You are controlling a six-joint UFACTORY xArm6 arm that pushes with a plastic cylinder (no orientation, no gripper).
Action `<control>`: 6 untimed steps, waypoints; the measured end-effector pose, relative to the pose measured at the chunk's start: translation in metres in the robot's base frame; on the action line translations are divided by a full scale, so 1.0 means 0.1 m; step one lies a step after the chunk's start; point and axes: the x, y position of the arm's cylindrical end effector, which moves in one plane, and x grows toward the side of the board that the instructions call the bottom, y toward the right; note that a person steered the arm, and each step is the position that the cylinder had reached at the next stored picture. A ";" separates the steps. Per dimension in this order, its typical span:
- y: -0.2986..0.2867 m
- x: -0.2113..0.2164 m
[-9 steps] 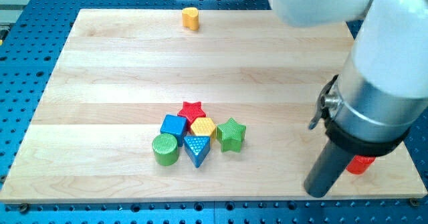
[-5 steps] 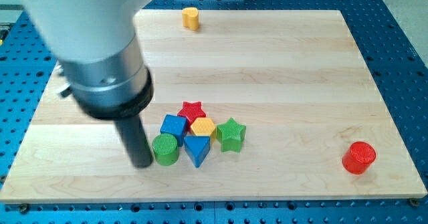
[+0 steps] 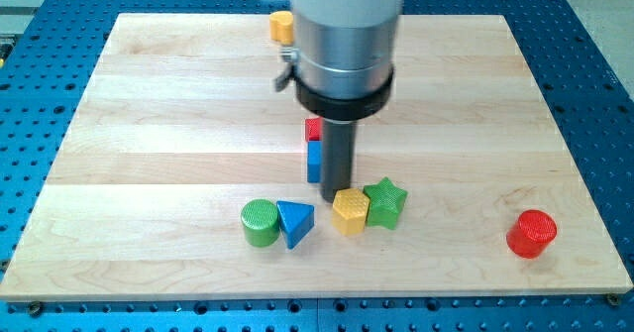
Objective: Push the green star and yellow hexagon into the red circle
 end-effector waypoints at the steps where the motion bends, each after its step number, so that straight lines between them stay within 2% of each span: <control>1: -0.37 0.14; 2: -0.27 0.41; 3: 0.16 0.25; 4: 0.22 0.06; 6: 1.04 0.06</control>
